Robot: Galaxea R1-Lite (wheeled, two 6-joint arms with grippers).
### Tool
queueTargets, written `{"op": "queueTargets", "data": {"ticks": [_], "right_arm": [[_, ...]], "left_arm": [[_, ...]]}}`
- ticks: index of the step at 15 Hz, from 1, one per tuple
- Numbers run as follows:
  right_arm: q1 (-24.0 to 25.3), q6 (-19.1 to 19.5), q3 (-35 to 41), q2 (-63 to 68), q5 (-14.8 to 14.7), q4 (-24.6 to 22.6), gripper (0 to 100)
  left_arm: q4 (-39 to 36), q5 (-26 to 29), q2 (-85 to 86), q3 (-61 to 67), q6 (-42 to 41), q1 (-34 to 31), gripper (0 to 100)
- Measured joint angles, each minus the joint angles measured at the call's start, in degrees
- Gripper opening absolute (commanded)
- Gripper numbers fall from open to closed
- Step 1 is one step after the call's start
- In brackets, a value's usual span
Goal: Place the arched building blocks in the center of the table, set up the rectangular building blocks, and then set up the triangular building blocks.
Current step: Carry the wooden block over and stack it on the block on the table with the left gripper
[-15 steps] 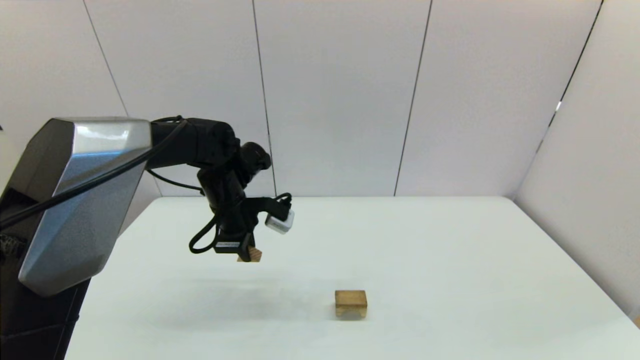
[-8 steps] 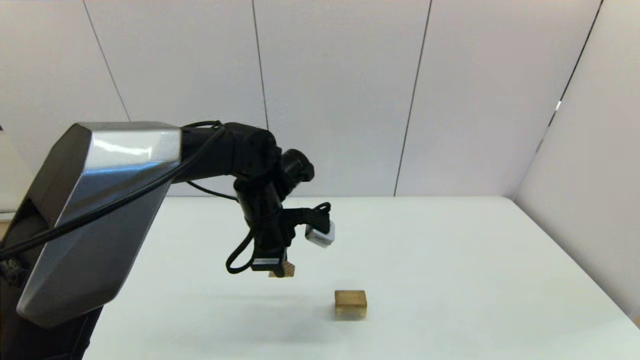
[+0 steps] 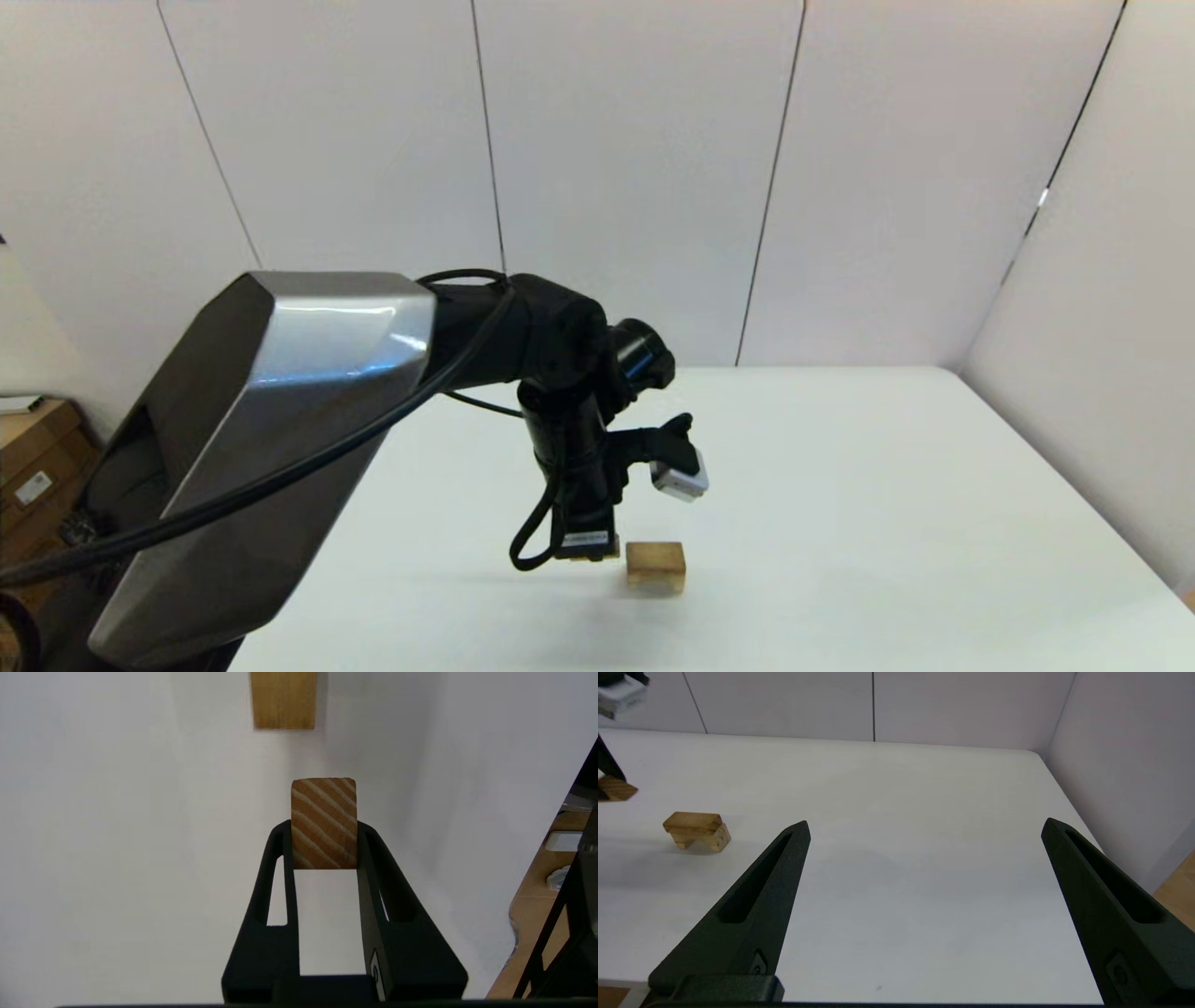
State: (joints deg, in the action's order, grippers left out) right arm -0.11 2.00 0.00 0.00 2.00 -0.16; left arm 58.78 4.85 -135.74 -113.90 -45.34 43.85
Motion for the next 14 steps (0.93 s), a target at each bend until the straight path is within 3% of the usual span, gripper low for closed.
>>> {"op": "queueTargets", "data": {"ticks": [14], "right_arm": [[0.01, -0.07, 0.0, 0.0, 0.0, 0.0, 100]], "left_arm": [[-12.01, 0.22, -3.93, -0.1, 0.41, 1.84, 0]]}}
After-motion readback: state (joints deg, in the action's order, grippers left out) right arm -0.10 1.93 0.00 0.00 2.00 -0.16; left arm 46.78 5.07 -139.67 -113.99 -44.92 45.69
